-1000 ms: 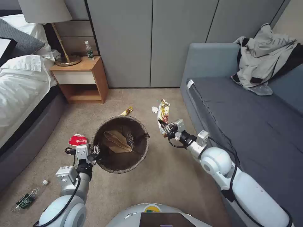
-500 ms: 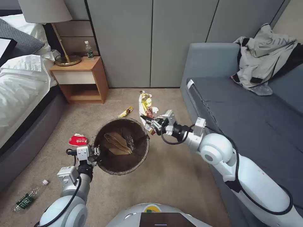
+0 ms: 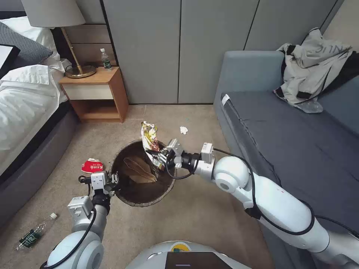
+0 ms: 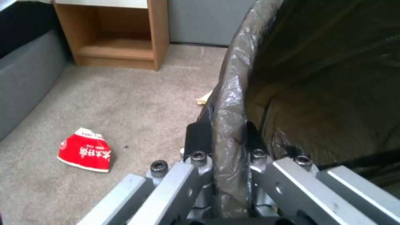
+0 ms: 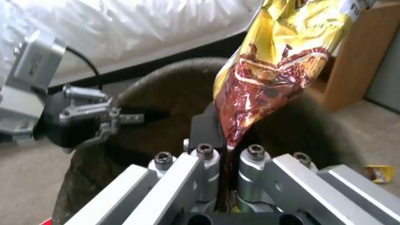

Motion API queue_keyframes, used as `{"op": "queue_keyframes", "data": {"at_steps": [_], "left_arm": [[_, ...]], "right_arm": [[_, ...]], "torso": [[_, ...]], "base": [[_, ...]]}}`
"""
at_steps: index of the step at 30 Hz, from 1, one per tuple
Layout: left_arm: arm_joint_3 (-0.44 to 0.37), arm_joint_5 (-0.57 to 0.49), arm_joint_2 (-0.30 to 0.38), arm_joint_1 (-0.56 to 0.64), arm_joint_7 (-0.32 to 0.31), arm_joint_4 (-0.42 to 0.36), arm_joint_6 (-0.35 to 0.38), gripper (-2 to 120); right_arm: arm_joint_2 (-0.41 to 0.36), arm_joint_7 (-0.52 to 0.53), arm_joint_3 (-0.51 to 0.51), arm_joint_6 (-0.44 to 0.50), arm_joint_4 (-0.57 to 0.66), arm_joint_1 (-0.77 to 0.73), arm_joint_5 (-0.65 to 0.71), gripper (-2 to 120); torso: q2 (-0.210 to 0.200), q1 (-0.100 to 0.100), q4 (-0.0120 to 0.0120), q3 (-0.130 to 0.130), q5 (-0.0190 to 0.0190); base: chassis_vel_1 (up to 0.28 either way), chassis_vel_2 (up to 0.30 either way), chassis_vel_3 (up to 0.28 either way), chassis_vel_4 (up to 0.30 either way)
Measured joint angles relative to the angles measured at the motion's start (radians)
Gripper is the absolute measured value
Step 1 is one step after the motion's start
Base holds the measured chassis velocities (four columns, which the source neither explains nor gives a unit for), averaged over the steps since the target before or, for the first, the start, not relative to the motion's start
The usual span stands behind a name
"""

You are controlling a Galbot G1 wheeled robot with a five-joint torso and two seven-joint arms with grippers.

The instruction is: Pick up the trash bin, then pick up the garbage from the floor and place it into the trash bin.

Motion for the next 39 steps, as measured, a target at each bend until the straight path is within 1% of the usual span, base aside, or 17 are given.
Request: {"op": "queue_keyframes", "data": {"at_steps": [5, 15, 16, 17, 18, 19, 21, 22, 23, 27, 28, 29, 31, 32, 36, 37, 39], "left_arm": [[-0.002, -0.005, 0.000, -0.003, -0.003, 0.001, 0.007, 2], [-0.006, -0.015, 0.001, -0.009, -0.006, 0.000, 0.015, 2], [-0.006, -0.016, 0.000, -0.010, -0.006, 0.000, 0.016, 2], [-0.006, -0.016, 0.000, -0.010, -0.006, 0.000, 0.017, 2], [-0.006, -0.016, -0.001, -0.011, -0.006, 0.000, 0.017, 2], [-0.006, -0.016, -0.001, -0.011, -0.006, 0.000, 0.017, 2], [-0.005, -0.017, -0.002, -0.011, -0.006, -0.002, 0.017, 2], [-0.006, -0.017, -0.002, -0.011, -0.006, -0.003, 0.018, 2], [-0.006, -0.017, -0.002, -0.011, -0.006, -0.003, 0.018, 2], [-0.009, -0.019, -0.001, -0.012, -0.006, -0.004, 0.018, 2], [-0.009, -0.019, -0.001, -0.012, -0.006, -0.004, 0.018, 2], [-0.010, -0.021, 0.000, -0.013, -0.006, -0.004, 0.018, 2], [-0.011, -0.021, 0.000, -0.013, -0.005, -0.004, 0.018, 2], [-0.011, -0.021, 0.000, -0.013, -0.005, -0.004, 0.018, 2], [-0.011, -0.022, 0.001, -0.014, -0.005, -0.004, 0.018, 2], [-0.011, -0.022, 0.001, -0.014, -0.005, -0.004, 0.018, 2], [-0.011, -0.023, 0.002, -0.015, -0.005, -0.004, 0.018, 2]], "right_arm": [[0.019, 0.021, -0.053, -0.002, -0.028, 0.029, -0.019, 0], [0.020, 0.044, -0.124, -0.015, -0.038, 0.074, -0.023, 0], [0.023, 0.054, -0.138, -0.015, -0.040, 0.080, -0.023, -2], [0.025, 0.059, -0.145, -0.015, -0.041, 0.083, -0.023, 0], [0.028, 0.062, -0.153, -0.019, -0.043, 0.087, -0.023, 7], [0.028, 0.062, -0.153, -0.019, -0.043, 0.087, -0.023, 7], [0.031, 0.064, -0.160, -0.025, -0.043, 0.088, -0.025, 14], [0.033, 0.069, -0.167, -0.024, -0.043, 0.089, -0.027, 21], [0.033, 0.069, -0.167, -0.024, -0.043, 0.089, -0.027, 21], [0.034, 0.080, -0.181, -0.015, -0.044, 0.091, -0.032, 37], [0.034, 0.080, -0.181, -0.015, -0.044, 0.091, -0.032, 37], [0.034, 0.083, -0.182, -0.014, -0.044, 0.091, -0.032, 43], [0.035, 0.086, -0.183, -0.014, -0.044, 0.090, -0.033, 52], [0.035, 0.086, -0.183, -0.014, -0.044, 0.090, -0.033, 52], [0.041, 0.097, -0.185, -0.013, -0.039, 0.088, -0.033, 71], [0.041, 0.097, -0.185, -0.013, -0.039, 0.088, -0.033, 71], [0.044, 0.099, -0.185, -0.013, -0.037, 0.088, -0.033, 79]], "torso": [[0.000, 0.000, 0.0001, 0.000, 0.0001], [0.000, 0.000, 0.0000, 0.000, 0.0001], [0.000, 0.000, 0.0001, 0.000, 0.0001], [0.000, 0.000, 0.0001, 0.000, 0.0001], [0.000, 0.000, 0.0002, 0.000, 0.0001], [0.000, 0.000, 0.0002, 0.000, 0.0001], [0.000, 0.000, 0.0001, 0.000, 0.0001], [0.000, 0.000, 0.0001, 0.000, 0.0002], [0.000, 0.000, 0.0001, 0.000, 0.0002], [0.000, 0.000, 0.0001, 0.000, 0.0002], [0.000, 0.000, 0.0001, 0.000, 0.0002], [0.000, 0.000, 0.0001, 0.000, 0.0001], [0.000, 0.000, 0.0001, 0.000, 0.0001], [0.000, 0.000, 0.0001, 0.000, 0.0001], [0.000, 0.000, 0.0001, 0.000, 0.0001], [0.000, 0.000, 0.0001, 0.000, 0.0001], [0.000, 0.000, 0.0001, 0.000, 0.0001]], "base": [[0.000, 0.000, 0.000, 0.000], [0.000, 0.000, 0.000, 0.000], [0.000, 0.000, 0.000, 0.000], [0.000, 0.000, 0.000, 0.000], [0.000, 0.000, 0.000, 0.000], [0.000, 0.000, 0.000, 0.000], [0.000, 0.000, 0.000, 0.000], [0.000, 0.000, 0.000, 0.000], [0.000, 0.000, 0.000, 0.000], [0.000, 0.000, 0.000, 0.000], [0.000, 0.000, 0.000, 0.000], [0.000, 0.000, 0.000, 0.000], [0.000, 0.000, 0.000, 0.000], [0.000, 0.000, 0.000, 0.000], [0.000, 0.000, 0.000, 0.000], [0.000, 0.000, 0.000, 0.000], [0.000, 0.000, 0.000, 0.000]]}}
